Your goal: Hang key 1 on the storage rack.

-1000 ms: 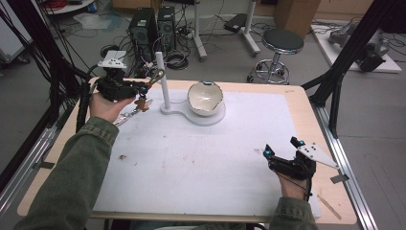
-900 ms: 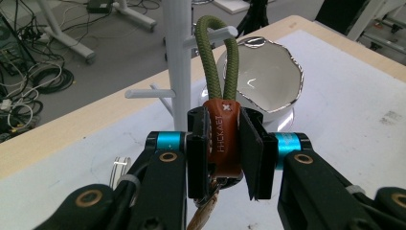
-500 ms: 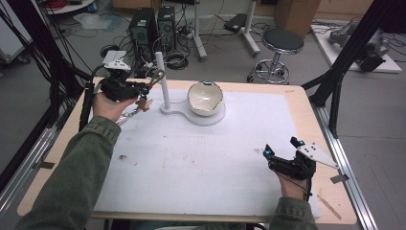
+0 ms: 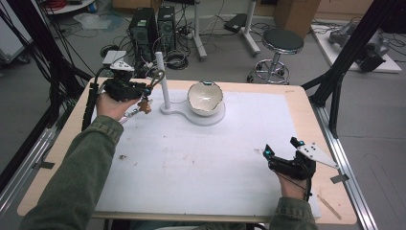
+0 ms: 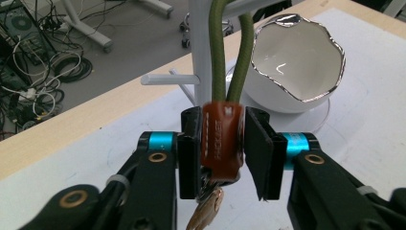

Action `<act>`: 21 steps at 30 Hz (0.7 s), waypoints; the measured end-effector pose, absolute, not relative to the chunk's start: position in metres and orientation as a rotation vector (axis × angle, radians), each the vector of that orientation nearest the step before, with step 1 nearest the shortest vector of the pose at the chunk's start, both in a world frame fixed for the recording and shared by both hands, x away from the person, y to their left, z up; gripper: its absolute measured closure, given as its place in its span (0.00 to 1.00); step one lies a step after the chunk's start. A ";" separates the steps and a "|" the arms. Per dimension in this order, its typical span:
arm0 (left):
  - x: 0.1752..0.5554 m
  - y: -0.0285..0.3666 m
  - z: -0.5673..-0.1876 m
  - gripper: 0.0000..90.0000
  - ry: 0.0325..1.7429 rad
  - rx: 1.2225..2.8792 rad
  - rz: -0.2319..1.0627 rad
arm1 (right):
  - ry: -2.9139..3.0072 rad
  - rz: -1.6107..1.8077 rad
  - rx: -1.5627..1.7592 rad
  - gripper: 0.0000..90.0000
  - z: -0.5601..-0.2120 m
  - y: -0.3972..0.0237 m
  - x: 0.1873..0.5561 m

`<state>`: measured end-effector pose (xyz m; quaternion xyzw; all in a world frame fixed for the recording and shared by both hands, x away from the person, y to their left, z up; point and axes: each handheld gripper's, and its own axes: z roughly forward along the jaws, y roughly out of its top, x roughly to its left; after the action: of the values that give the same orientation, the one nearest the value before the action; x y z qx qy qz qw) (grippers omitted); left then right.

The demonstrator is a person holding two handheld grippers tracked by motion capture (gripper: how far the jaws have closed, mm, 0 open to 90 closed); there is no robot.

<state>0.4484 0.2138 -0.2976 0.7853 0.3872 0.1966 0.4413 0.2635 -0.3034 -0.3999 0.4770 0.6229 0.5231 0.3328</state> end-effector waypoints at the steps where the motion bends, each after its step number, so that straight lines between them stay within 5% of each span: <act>1: 0.448 0.215 -0.297 0.66 0.962 1.944 0.488 | 1.626 1.370 1.248 0.01 -0.400 -0.304 0.263; 21: 0.443 0.238 -0.297 0.02 1.035 1.891 0.497 | 1.623 1.371 1.244 0.01 -0.400 -0.304 0.263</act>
<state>0.4426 0.2379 -0.2974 0.7641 0.4183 0.2009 0.4482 0.2625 -0.3040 -0.3995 0.4763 0.6216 0.5251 0.3332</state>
